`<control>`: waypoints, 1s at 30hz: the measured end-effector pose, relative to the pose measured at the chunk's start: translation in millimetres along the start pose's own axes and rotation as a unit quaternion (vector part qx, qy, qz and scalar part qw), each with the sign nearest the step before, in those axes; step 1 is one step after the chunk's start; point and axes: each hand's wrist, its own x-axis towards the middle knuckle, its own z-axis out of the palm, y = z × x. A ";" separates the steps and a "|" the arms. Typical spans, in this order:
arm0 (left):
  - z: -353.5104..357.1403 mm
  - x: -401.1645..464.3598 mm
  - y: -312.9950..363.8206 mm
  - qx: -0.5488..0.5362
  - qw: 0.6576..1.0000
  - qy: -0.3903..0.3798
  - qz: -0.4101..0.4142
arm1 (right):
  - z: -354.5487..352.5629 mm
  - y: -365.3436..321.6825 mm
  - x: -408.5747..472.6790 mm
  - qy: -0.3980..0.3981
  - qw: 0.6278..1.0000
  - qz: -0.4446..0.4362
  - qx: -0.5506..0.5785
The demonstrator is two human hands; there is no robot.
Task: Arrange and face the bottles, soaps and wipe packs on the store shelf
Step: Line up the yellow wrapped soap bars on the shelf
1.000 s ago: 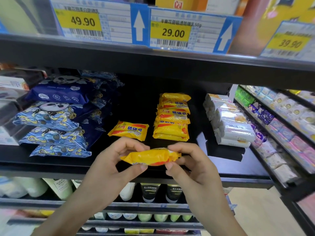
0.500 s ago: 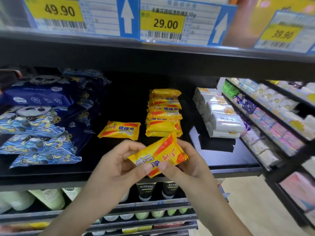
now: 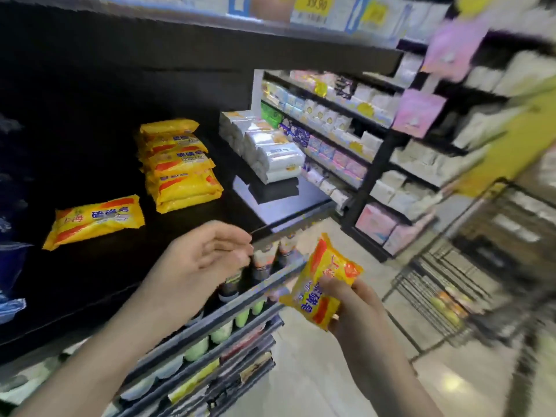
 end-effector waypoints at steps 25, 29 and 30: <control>425.7 185.0 -38.5 0.111 0.944 -0.308 -0.031 | -385.1 -1.3 76.0 0.290 0.955 0.043 0.047; 489.2 225.6 -40.8 0.137 0.943 -0.300 -0.056 | -438.8 -14.2 133.2 0.278 0.959 0.048 0.037; 503.0 237.7 -43.3 0.143 0.940 -0.302 -0.065 | -450.0 -16.4 148.5 0.279 0.958 0.051 0.036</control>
